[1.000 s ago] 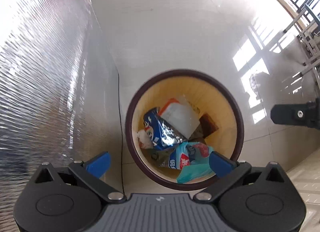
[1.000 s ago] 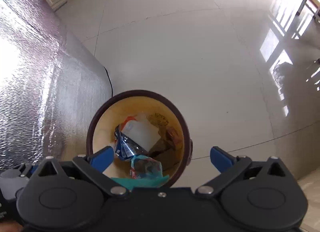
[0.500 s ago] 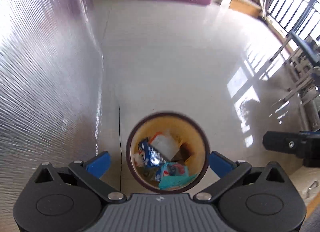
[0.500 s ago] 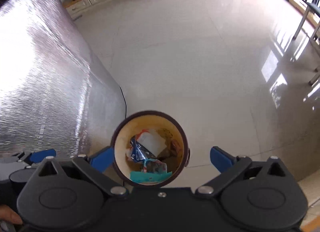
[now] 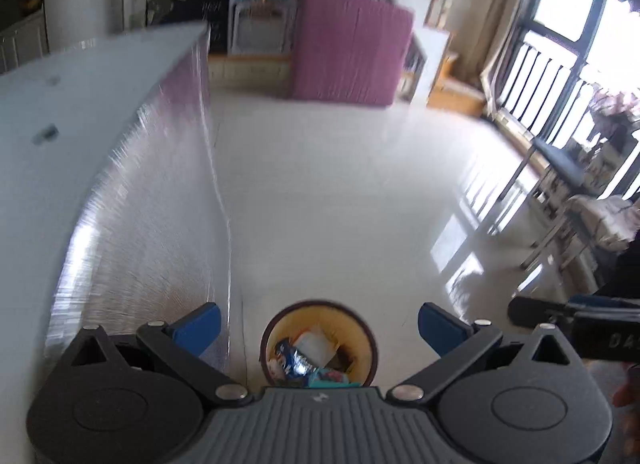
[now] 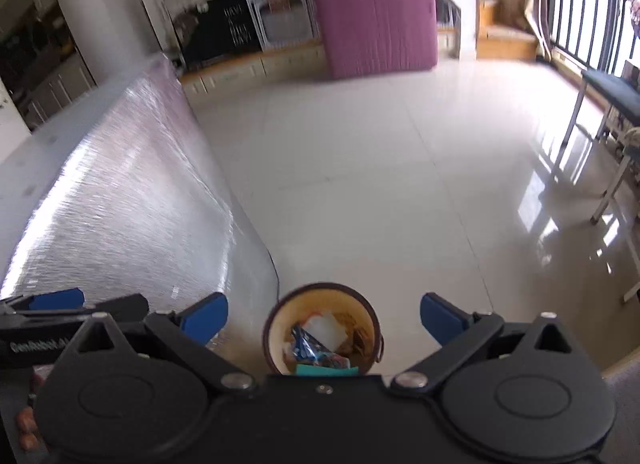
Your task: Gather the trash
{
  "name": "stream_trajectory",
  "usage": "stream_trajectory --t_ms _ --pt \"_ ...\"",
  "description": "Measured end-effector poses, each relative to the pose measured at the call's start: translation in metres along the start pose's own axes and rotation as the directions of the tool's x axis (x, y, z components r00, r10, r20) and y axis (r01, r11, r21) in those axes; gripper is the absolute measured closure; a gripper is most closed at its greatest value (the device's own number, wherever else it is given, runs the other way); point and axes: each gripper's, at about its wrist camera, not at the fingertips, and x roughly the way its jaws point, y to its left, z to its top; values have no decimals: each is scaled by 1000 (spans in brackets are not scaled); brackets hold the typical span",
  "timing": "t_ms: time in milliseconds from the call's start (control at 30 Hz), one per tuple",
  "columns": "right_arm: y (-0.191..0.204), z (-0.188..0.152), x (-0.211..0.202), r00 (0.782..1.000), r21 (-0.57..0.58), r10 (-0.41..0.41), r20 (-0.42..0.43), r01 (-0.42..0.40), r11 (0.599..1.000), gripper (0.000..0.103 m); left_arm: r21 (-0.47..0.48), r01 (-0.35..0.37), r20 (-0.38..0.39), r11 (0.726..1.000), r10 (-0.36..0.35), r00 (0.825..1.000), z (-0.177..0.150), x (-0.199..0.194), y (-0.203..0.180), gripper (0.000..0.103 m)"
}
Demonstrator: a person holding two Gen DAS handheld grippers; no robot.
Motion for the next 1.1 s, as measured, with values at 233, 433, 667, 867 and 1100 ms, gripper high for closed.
stream_trajectory --t_ms 233,433,667,867,1100 --pt "13 -33 -66 995 -5 2 95 -1 1000 0 29 1 100 1000 -4 995 -20 -72 -4 0" --pt "17 -62 -101 988 -10 -32 150 34 999 0 42 -37 109 998 32 993 -57 -92 3 0" --pt "24 -85 -114 986 -35 -59 159 66 997 0 -1 -54 67 999 54 996 -90 -91 17 0" --pt "30 -97 -113 985 -44 -77 157 85 995 0 -33 -63 78 997 65 995 -100 -96 30 0" --pt "31 -106 -109 983 -34 -90 160 97 995 0 -50 -63 69 997 67 995 -107 -95 38 0"
